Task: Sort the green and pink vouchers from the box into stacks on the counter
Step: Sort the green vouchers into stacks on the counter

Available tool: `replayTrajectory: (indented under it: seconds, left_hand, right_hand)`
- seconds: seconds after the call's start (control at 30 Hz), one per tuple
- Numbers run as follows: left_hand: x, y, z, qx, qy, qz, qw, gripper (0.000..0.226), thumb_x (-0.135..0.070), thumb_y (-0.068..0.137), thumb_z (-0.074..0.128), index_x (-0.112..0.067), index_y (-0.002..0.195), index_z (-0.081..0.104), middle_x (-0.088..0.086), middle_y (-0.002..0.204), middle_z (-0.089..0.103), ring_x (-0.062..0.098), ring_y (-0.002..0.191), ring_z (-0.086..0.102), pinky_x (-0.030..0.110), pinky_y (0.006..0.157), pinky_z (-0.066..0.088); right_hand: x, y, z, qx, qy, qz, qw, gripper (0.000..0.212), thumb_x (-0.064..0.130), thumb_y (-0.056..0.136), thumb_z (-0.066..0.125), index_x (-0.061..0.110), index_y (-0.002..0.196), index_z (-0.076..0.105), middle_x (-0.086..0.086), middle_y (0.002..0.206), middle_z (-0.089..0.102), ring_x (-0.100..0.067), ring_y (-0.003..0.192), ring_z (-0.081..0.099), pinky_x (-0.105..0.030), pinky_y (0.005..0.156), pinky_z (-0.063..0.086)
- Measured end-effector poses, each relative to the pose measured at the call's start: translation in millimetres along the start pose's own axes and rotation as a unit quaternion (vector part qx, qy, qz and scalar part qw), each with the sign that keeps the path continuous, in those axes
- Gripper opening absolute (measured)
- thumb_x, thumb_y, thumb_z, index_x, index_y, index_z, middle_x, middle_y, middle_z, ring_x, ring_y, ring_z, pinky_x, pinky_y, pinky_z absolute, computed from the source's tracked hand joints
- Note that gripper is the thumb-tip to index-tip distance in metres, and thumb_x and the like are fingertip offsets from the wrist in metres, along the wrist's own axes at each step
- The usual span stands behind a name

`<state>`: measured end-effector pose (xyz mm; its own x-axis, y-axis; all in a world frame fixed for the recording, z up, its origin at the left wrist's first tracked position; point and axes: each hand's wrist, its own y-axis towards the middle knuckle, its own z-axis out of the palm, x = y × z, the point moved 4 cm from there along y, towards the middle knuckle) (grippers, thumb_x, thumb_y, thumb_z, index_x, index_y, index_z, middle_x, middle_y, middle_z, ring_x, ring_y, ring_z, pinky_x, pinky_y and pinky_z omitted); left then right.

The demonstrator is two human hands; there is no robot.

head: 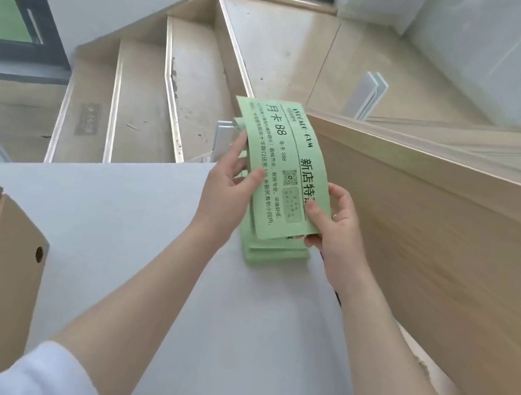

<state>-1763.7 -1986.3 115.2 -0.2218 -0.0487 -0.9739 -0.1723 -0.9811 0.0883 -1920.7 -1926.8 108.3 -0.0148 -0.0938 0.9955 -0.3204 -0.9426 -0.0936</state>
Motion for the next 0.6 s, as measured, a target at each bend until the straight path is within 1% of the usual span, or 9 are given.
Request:
replayTrajectory:
  seconds: [0.1, 0.17, 0.23, 0.3, 0.37, 0.43, 0.47, 0.53, 0.6]
  left_hand:
    - [15, 2, 0, 0.002, 0.002, -0.041, 0.999, 0.055, -0.003, 0.093, 0.049, -0.036, 0.135, 0.038, 0.0, 0.114, 0.066, 0.014, 0.102, 0.065, 0.031, 0.082, 0.055]
    - [34, 1, 0, -0.01, 0.027, -0.108, 0.994, 0.05, -0.003, 0.092, 0.05, -0.027, 0.135, 0.041, 0.001, 0.114, 0.066, 0.013, 0.1, 0.065, 0.033, 0.084, 0.054]
    - [50, -2, -1, -0.014, 0.096, -0.155, 0.983, 0.035, -0.004, 0.089, 0.049, -0.022, 0.118, 0.052, 0.003, 0.109, 0.067, 0.017, 0.097, 0.066, 0.04, 0.086, 0.054]
    - [61, -5, -4, -0.005, 0.186, -0.174, 0.967, 0.031, -0.005, 0.085, 0.048, -0.018, 0.112, 0.057, 0.003, 0.11, 0.067, 0.019, 0.097, 0.065, 0.039, 0.086, 0.053]
    - [65, -6, -8, 0.008, 0.246, -0.166, 0.955, 0.032, -0.009, 0.084, 0.049, -0.017, 0.114, 0.059, 0.0, 0.102, 0.067, 0.017, 0.093, 0.064, 0.031, 0.077, 0.052]
    - [64, -4, -13, 0.014, 0.304, -0.147, 0.941, 0.029, -0.013, 0.085, 0.05, -0.019, 0.111, 0.061, -0.002, 0.083, 0.061, 0.016, 0.079, 0.059, 0.026, 0.061, 0.044]
    - [65, -2, -16, 0.017, 0.329, -0.138, 0.934, 0.028, -0.015, 0.086, 0.05, -0.019, 0.111, 0.062, 0.0, 0.08, 0.056, 0.017, 0.075, 0.054, 0.025, 0.057, 0.039]
    - [71, 2, -20, 0.018, 0.345, -0.125, 0.93, 0.031, -0.015, 0.087, 0.048, -0.022, 0.114, 0.062, 0.007, 0.091, 0.057, 0.019, 0.08, 0.053, 0.027, 0.064, 0.039]
    - [76, 3, -20, 0.007, 0.31, -0.121, 0.943, 0.033, -0.013, 0.088, 0.046, -0.021, 0.116, 0.06, 0.007, 0.108, 0.054, 0.02, 0.095, 0.056, 0.03, 0.082, 0.045]
  right_hand:
    - [-10, 9, -1, 0.022, -0.026, 0.054, 0.998, 0.021, 0.01, 0.092, 0.053, 0.009, 0.113, 0.054, -0.005, 0.111, 0.066, -0.021, 0.093, 0.064, -0.034, 0.076, 0.051]
    - [-18, 18, -3, 0.006, -0.072, 0.1, 0.992, 0.023, 0.016, 0.093, 0.053, 0.006, 0.114, 0.057, -0.007, 0.11, 0.067, -0.021, 0.096, 0.065, -0.036, 0.084, 0.052]
    - [-25, 27, -3, -0.001, -0.19, 0.12, 0.974, 0.026, 0.021, 0.091, 0.056, 0.009, 0.114, 0.059, -0.005, 0.107, 0.068, -0.019, 0.093, 0.066, -0.035, 0.082, 0.053]
    - [-30, 31, 0, 0.019, -0.311, 0.112, 0.943, 0.028, 0.023, 0.089, 0.059, 0.011, 0.113, 0.061, -0.001, 0.102, 0.068, -0.018, 0.091, 0.065, -0.029, 0.077, 0.049]
    - [-32, 32, 1, 0.021, -0.368, 0.094, 0.925, 0.025, 0.024, 0.088, 0.06, 0.014, 0.111, 0.062, 0.007, 0.086, 0.061, -0.015, 0.083, 0.06, -0.025, 0.069, 0.042]
    - [-33, 31, -1, 0.012, -0.387, 0.077, 0.919, 0.026, 0.025, 0.088, 0.061, 0.014, 0.111, 0.063, 0.013, 0.073, 0.052, -0.007, 0.07, 0.053, -0.021, 0.058, 0.037]
    - [-35, 31, -1, 0.01, -0.391, 0.071, 0.918, 0.026, 0.025, 0.087, 0.061, 0.014, 0.11, 0.064, 0.013, 0.072, 0.051, -0.005, 0.067, 0.051, -0.018, 0.055, 0.036]
    - [-37, 33, -1, 0.006, -0.405, 0.065, 0.912, 0.027, 0.027, 0.087, 0.06, 0.015, 0.111, 0.064, 0.006, 0.083, 0.056, -0.011, 0.077, 0.056, -0.02, 0.06, 0.038]
    - [-37, 38, 1, 0.0, -0.432, 0.067, 0.9, 0.03, 0.028, 0.087, 0.059, 0.015, 0.114, 0.063, -0.006, 0.109, 0.055, -0.021, 0.098, 0.056, -0.025, 0.075, 0.039]
